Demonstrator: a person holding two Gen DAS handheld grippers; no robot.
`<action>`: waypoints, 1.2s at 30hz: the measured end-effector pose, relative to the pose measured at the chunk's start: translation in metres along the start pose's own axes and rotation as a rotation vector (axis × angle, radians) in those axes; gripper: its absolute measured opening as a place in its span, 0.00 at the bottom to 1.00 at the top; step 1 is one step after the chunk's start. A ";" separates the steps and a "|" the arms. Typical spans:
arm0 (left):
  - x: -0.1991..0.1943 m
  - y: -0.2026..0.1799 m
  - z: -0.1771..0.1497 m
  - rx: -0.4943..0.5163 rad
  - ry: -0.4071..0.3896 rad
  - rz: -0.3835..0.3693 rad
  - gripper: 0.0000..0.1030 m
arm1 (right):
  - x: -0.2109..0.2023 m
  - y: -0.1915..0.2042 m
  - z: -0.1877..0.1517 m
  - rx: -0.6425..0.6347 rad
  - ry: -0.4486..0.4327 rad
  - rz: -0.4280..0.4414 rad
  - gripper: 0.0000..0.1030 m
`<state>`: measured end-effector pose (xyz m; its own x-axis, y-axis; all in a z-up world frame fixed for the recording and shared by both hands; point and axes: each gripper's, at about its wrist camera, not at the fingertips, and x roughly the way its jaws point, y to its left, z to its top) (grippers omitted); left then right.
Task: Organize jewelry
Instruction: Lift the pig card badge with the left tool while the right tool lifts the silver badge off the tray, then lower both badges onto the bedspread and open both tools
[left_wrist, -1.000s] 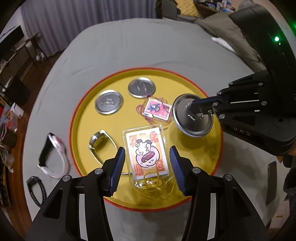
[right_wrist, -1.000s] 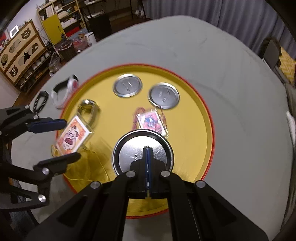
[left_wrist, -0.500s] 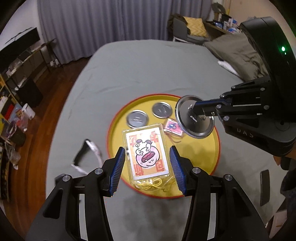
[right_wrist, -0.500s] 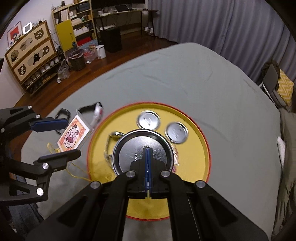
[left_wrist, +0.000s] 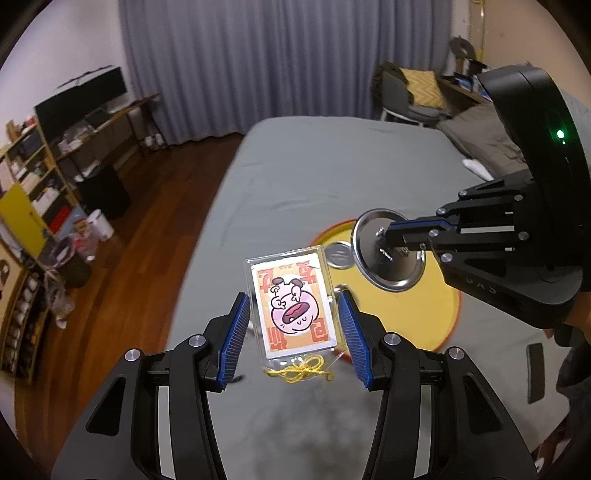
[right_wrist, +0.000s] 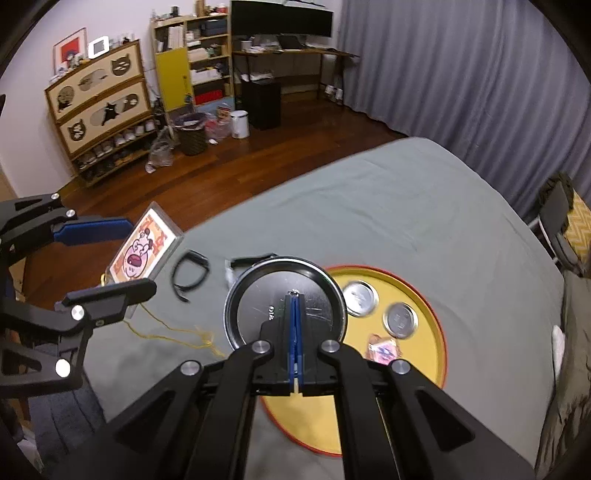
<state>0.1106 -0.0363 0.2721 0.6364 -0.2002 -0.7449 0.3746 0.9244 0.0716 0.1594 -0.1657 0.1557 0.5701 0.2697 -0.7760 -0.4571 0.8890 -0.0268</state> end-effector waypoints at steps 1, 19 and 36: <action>-0.004 0.005 -0.003 -0.004 -0.002 0.010 0.46 | 0.001 0.005 0.001 -0.008 -0.004 0.002 0.01; 0.021 0.092 -0.093 -0.126 0.102 0.080 0.46 | 0.073 0.111 0.006 -0.148 0.103 0.112 0.01; 0.113 0.137 -0.178 -0.238 0.266 0.036 0.47 | 0.173 0.136 -0.029 -0.148 0.295 0.152 0.01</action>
<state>0.1136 0.1252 0.0802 0.4366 -0.1033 -0.8937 0.1674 0.9854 -0.0321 0.1762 -0.0089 -0.0004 0.2767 0.2568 -0.9260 -0.6276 0.7780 0.0283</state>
